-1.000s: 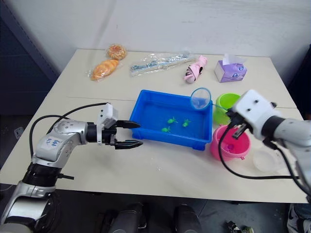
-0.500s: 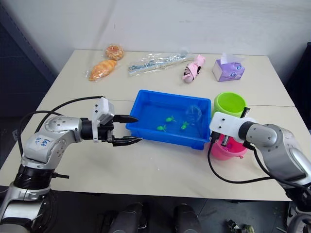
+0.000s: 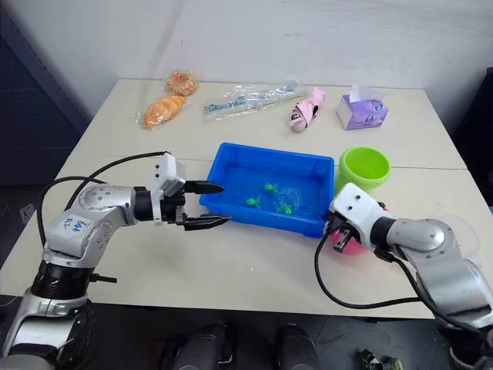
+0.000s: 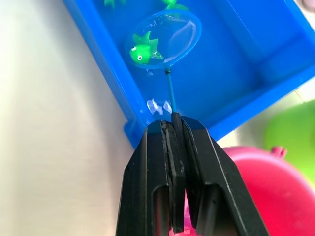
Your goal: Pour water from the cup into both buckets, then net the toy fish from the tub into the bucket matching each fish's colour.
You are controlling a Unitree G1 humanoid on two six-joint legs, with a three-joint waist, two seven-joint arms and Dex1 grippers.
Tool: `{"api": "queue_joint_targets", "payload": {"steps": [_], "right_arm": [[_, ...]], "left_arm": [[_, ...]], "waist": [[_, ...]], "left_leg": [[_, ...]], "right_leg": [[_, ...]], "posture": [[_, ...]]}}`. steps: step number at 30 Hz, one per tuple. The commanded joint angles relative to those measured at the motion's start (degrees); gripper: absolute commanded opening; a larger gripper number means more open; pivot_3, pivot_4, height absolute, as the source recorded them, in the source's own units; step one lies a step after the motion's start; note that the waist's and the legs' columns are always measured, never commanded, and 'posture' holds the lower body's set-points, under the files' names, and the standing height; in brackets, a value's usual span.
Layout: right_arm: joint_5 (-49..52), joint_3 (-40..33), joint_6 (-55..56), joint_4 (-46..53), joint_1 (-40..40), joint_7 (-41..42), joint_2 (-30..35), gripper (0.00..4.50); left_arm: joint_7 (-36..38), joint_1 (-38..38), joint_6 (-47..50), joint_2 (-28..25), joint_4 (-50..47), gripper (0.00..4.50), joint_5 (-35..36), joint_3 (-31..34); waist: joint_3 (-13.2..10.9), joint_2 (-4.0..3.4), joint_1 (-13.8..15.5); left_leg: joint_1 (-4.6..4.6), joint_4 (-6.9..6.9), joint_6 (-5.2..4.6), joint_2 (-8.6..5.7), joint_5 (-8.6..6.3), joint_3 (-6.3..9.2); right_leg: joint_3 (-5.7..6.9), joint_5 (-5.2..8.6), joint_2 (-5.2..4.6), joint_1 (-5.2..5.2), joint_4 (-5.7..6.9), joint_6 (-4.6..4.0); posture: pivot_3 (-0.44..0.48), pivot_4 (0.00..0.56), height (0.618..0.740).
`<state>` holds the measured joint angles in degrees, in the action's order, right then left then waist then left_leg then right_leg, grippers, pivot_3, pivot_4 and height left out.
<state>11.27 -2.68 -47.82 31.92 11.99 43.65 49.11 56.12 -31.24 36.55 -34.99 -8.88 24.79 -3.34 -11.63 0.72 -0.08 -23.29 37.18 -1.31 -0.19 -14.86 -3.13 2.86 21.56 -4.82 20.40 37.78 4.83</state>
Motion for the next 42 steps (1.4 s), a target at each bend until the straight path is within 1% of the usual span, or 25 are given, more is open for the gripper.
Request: {"api": "queue_joint_targets", "payload": {"steps": [1,4,5,7,10,13,16,17,19,20,23,26,27,28,30,32,34,36,39,42], "right_arm": [[10.13,-11.84,-14.43,3.58,0.05,-2.29,-6.59,0.00],[14.35,-18.81,-22.07,3.66,0.77,-4.37,-10.36,0.00],[15.22,-20.02,-23.46,3.77,0.97,-4.92,-10.79,0.00],[18.10,-25.97,-28.10,4.04,3.19,-6.77,-13.64,0.00],[20.70,-32.80,-33.56,4.70,6.93,-9.08,-15.52,0.00],[21.16,-37.93,-36.71,4.95,10.55,-11.28,-14.23,0.00],[18.70,-38.73,-34.29,3.48,11.59,-12.99,-8.92,0.00],[17.45,-37.74,-31.95,2.73,10.68,-13.07,-6.25,0.00],[12.48,-32.91,-22.96,0.58,6.58,-12.54,0.89,0.00],[8.49,-29.54,-16.18,-0.70,3.55,-11.95,4.93,0.00],[-2.97,-20.94,4.43,-5.46,-3.79,-10.65,14.43,0.00],[-11.94,-15.60,20.64,-10.53,-7.38,-11.24,19.78,0.00],[-18.15,-12.59,29.40,-13.83,-9.51,-12.64,23.95,0.00],[-22.59,-10.62,36.42,-16.78,-10.55,-13.66,26.67,0.00],[-28.50,-8.27,45.54,-22.06,-11.56,-15.34,30.70,0.00],[-31.27,-7.90,49.95,-25.65,-11.37,-16.04,32.48,0.00],[-31.64,-9.39,52.09,-27.17,-8.92,-17.28,31.80,0.00],[-31.86,-9.68,53.97,-27.56,-7.68,-16.60,31.51,0.00],[-28.69,-10.65,52.58,-26.65,-6.25,-15.00,27.71,0.00],[-31.28,-8.72,56.21,-25.10,-7.35,-13.28,27.50,0.00]], "left_arm": [[1.57,-1.89,-1.66,1.02,0.66,4.37,0.82,-0.75],[2.06,-2.99,-1.57,2.56,1.52,4.37,1.80,-0.63],[2.07,-3.23,-1.47,2.92,1.71,4.37,1.98,-0.54],[1.63,-4.46,-0.27,4.57,1.96,4.37,3.70,0.19],[0.59,-6.09,1.21,6.88,2.21,4.37,5.72,0.98],[0.04,-7.62,1.06,8.59,3.00,4.37,5.89,0.51],[0.30,-8.84,0.26,9.87,3.87,4.37,5.61,-0.30],[0.33,-9.20,-0.06,10.24,4.23,4.37,5.33,-0.48],[0.44,-9.76,-0.69,10.71,5.03,4.37,4.82,-0.72],[0.51,-9.88,-0.98,10.78,5.27,4.37,4.65,-0.80],[0.54,-10.16,-1.41,10.84,5.73,4.37,4.42,-1.01],[0.55,-10.28,-1.59,10.79,5.93,4.37,4.33,-1.14],[0.56,-10.31,-1.64,10.74,5.96,4.37,4.29,-1.16],[0.49,-10.35,-1.68,10.69,6.01,4.37,4.23,-1.13],[0.36,-10.41,-1.74,10.53,6.06,4.37,4.17,-1.02],[0.35,-10.43,-1.78,10.34,6.09,4.37,4.20,-0.92],[0.24,-10.34,-1.81,10.10,6.09,4.37,4.19,-0.76],[0.15,-10.24,-1.85,9.91,6.07,4.37,4.18,-0.71],[0.06,-10.17,-1.83,9.81,5.97,4.37,4.23,-0.76],[0.03,-10.28,-1.95,9.65,5.93,4.37,3.97,-0.97]], "waist": [[0.00,0.00,-0.05],[0.00,0.00,0.06],[0.00,0.00,0.09],[0.00,0.00,0.07],[0.00,0.00,0.06],[0.00,0.00,0.05],[0.00,-0.02,0.01],[0.01,-0.02,0.02],[0.00,-0.01,0.03],[0.00,-0.01,0.05],[0.00,0.01,0.04],[0.00,0.01,-0.20],[0.00,0.01,-0.20],[0.00,-0.07,-0.13],[0.00,-0.07,-0.07],[0.00,-0.07,-0.05],[0.00,-0.07,-0.06],[0.00,-0.08,-0.14],[0.00,-0.07,-0.07],[0.00,-0.08,0.02]], "left_leg": [[0.00,0.00,0.00,0.00,0.00,-0.01],[-0.01,0.00,0.00,-0.01,0.00,0.00],[-0.01,0.00,-0.01,-0.02,-0.01,-0.01],[-0.01,-0.01,-0.03,-0.02,-0.02,0.00],[-0.01,0.00,-0.03,-0.02,-0.02,-0.01],[-0.01,-0.01,-0.02,-0.02,-0.01,-0.01],[-0.01,-0.09,-0.01,-0.03,-0.01,-0.04],[-0.01,-0.09,-0.01,-0.04,-0.01,-0.05],[-0.02,-0.08,-0.01,-0.04,-0.01,-0.07],[-0.02,-0.09,-0.02,-0.05,-0.01,-0.08],[-0.01,-0.06,-0.04,-0.06,-0.02,-0.15],[0.02,-0.05,-0.04,-0.05,-0.01,-0.29],[0.03,-0.05,-0.02,-0.01,0.00,-0.29],[0.02,-0.04,-0.01,0.01,0.01,-0.30],[0.03,-0.05,0.01,0.01,0.02,-0.31],[0.03,-0.06,0.03,0.02,0.03,-0.32],[0.03,-0.05,0.05,0.03,0.04,-0.31],[0.03,-0.05,0.06,0.04,0.05,-0.32],[0.04,-0.03,0.10,0.12,0.06,-0.28],[0.03,-0.02,0.10,0.09,0.07,-0.27]], "right_leg": [[-0.01,0.00,0.00,0.01,0.00,0.00],[0.00,0.00,-0.01,0.00,0.01,0.00],[0.00,0.00,-0.01,0.00,0.00,0.00],[-0.01,0.00,-0.01,0.00,-0.01,0.00],[-0.01,0.00,-0.01,0.02,0.02,0.00],[-0.01,0.00,-0.01,0.03,0.03,0.00],[-0.03,0.00,0.00,0.06,0.02,0.00],[-0.03,0.00,0.00,0.08,0.02,0.00],[-0.04,0.00,0.01,0.08,0.00,0.00],[-0.05,0.00,0.01,0.07,-0.02,0.00],[-0.09,0.00,0.02,0.03,-0.07,0.01],[-0.17,0.00,0.04,0.07,-0.04,0.04],[-0.17,0.00,0.08,0.07,-0.03,0.04],[-0.17,0.00,0.10,0.08,-0.03,0.04],[-0.18,0.00,0.10,0.11,-0.02,0.04],[-0.19,0.01,0.10,0.12,-0.03,0.04],[-0.18,0.01,0.10,0.11,-0.04,0.04],[-0.18,0.01,0.10,0.11,-0.03,0.04],[-0.15,0.01,0.19,0.08,-0.03,0.04],[-0.15,0.01,0.17,0.08,-0.03,0.04]], "posture": [[0.000,0.150,0.739],[0.000,0.150,0.739],[0.000,0.150,0.739],[0.000,0.150,0.739],[0.000,0.150,0.739],[0.000,0.150,0.739],[0.000,0.150,0.739],[0.000,0.150,0.739],[0.000,0.150,0.739],[0.000,0.150,0.739],[0.000,0.150,0.739],[0.000,0.150,0.739],[0.000,0.150,0.739],[0.000,0.150,0.739],[0.000,0.150,0.739],[0.000,0.150,0.739],[0.000,0.150,0.739],[0.000,0.150,0.739],[0.000,0.150,0.739],[0.000,0.150,0.739]]}}
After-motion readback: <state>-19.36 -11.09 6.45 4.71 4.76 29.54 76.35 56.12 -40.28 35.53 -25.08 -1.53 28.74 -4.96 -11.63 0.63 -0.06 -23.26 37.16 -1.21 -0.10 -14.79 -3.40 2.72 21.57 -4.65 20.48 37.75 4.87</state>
